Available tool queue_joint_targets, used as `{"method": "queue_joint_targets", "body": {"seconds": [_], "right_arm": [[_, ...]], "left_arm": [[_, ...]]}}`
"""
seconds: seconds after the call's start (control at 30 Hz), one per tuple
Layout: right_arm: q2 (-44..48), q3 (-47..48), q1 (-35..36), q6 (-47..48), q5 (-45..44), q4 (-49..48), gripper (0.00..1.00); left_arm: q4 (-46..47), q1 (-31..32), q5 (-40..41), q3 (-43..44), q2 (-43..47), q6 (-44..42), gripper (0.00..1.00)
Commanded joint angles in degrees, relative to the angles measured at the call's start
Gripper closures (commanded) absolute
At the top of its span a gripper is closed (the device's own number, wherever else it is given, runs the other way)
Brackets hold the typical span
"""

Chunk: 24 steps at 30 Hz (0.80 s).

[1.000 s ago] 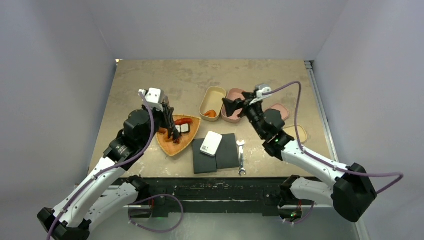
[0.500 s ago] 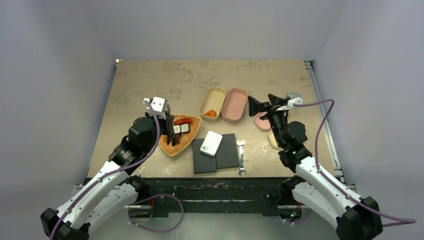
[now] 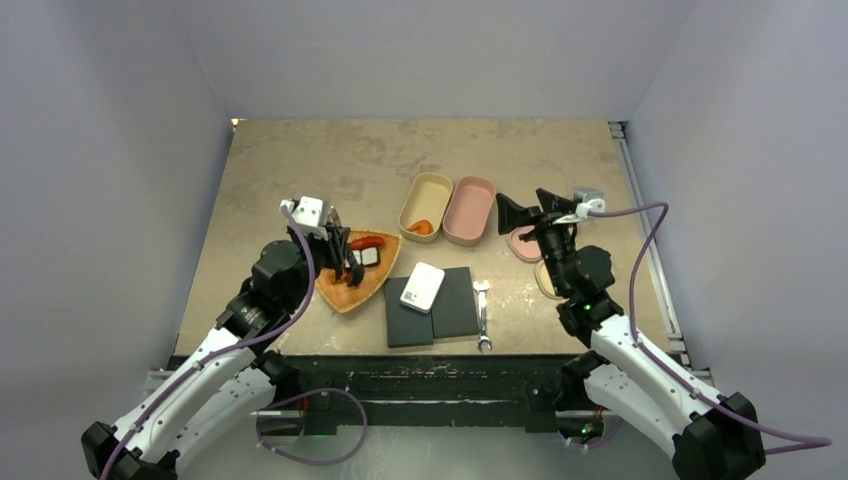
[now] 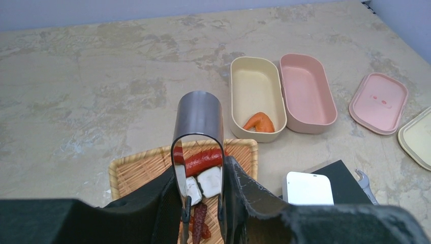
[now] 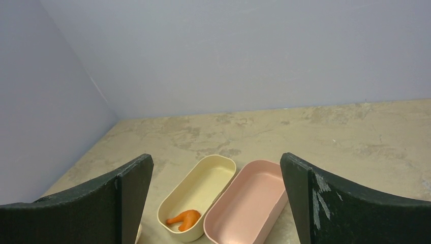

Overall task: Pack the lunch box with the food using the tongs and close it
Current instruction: Pick up the fake food from the plate.

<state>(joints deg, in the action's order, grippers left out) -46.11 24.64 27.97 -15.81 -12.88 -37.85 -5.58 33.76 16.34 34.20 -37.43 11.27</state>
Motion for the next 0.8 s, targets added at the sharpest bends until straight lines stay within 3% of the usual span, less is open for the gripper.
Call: {"method": "queue_joint_targets", "body": {"seconds": [0.0,0.27,0.77], "right_arm": [[0.79,-0.71,0.02,0.35,-0.29,-2.52,0.01],[1.40,-1.62,0.07,0.42,-0.32,-3.39,0.01],[1.66,-2.41,0.07,0.61,-0.47,-4.12,0.01]], "left_arm": [[4.71,-0.01,1.18,-0.97,0.00,0.52,0.70],[13.52,-0.01,2.43,-4.96,-1.94,0.27,0.70],[13.96,0.05,2.99,-5.26,-6.52,-0.91,0.72]]}}
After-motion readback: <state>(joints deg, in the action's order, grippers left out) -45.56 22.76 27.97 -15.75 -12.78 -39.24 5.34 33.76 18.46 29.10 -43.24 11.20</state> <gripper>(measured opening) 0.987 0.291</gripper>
